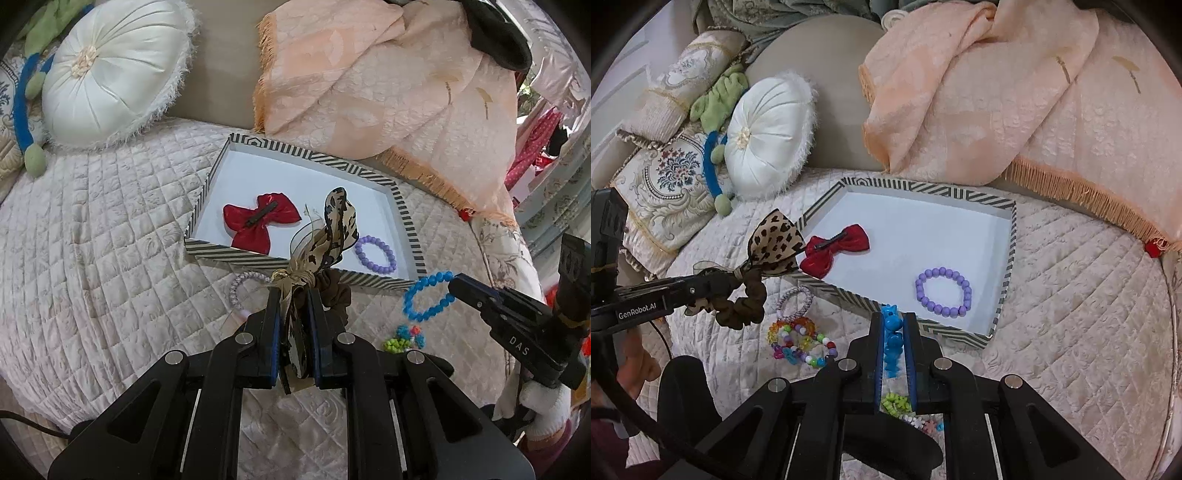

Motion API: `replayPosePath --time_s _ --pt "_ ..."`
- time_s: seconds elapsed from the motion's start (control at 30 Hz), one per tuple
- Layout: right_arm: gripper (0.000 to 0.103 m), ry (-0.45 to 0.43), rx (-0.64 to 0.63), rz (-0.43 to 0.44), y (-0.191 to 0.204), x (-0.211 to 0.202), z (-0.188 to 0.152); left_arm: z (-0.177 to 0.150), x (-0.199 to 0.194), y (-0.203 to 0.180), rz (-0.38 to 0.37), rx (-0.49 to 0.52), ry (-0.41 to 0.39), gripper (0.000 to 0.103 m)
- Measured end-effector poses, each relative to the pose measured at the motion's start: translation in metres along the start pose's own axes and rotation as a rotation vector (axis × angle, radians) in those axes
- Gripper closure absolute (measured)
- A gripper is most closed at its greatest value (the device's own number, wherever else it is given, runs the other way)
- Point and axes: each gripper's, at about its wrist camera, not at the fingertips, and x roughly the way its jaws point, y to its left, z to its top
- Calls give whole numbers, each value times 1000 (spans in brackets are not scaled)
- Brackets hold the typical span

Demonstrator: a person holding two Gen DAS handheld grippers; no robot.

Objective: Organize jewelry
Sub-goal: 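Grasp the leopard bow scrunchie with the left tool while the right tool grasps the blue bracelet, then lower both held items into the tray and open both tools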

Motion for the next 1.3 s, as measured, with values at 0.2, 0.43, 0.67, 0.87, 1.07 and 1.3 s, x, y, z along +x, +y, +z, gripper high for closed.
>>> replayPosePath --time_s 0.2,0.43,0.67,0.87,1.07,1.3 --pt "94 8 -12 3 2 8 8 11 13 1 25 1 7 91" --pt "94 2 -27 -9 0 17 30 29 28 -10 33 25 7 91" --pt "94 10 -32 -27 -12 37 59 51 50 -24 21 24 11 91" --pt "94 21 8 -26 -30 66 79 70 82 -34 4 0 24 91" --pt "94 79 39 -40 -53 112 92 73 126 -31 51 -27 68 91" --pt "94 139 134 -127 -100 157 90 67 144 -22 98 -12 91 91"
